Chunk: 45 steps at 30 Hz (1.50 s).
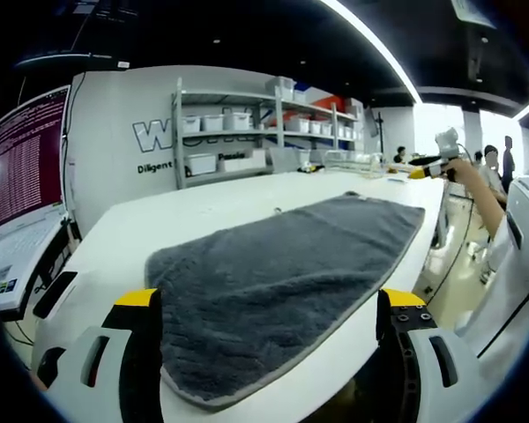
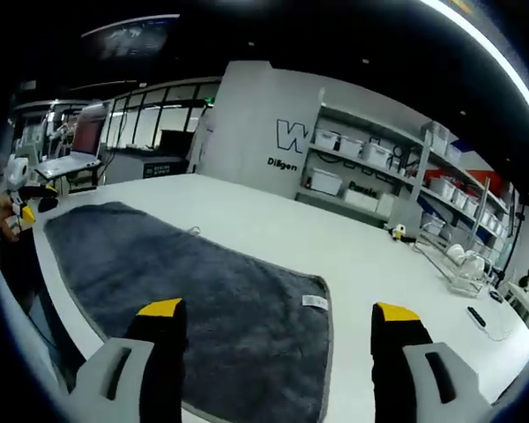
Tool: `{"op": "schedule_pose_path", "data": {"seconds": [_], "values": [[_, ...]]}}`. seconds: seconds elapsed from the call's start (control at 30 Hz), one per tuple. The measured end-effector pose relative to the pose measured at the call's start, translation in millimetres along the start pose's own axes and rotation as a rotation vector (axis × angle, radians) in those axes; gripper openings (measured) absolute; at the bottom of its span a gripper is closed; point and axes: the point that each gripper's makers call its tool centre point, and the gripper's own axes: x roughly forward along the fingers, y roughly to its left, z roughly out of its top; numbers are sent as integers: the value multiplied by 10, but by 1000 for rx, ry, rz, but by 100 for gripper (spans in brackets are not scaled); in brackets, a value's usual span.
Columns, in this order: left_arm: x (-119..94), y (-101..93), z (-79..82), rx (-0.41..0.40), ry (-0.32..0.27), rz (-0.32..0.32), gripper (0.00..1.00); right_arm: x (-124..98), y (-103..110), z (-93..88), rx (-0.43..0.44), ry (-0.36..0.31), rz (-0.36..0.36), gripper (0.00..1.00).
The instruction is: Open the folded towel by lifting each exposed corner and separating the folded layers until the towel lies flat within the target outline without major curled edges
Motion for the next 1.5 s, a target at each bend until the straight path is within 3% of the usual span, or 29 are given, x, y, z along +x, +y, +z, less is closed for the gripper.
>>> {"op": "schedule_pose_path", "data": {"seconds": [0.53, 0.73, 1.13, 1.3, 1.5], "values": [[-40, 15, -23, -8, -1, 5, 99, -236, 411, -74, 31, -16, 70, 97], [-29, -8, -58, -11, 7, -3, 99, -264, 573, -184, 48, -7, 103, 98], [-58, -27, -136, -29, 11, -3, 99, -315, 649, -357, 90, -12, 99, 99], [-66, -18, -148, -34, 13, 3, 99, -337, 596, -429, 75, 7, 53, 99], [-70, 4, -189, -44, 21, 13, 99, -353, 606, -498, 122, -13, 45, 99]]}}
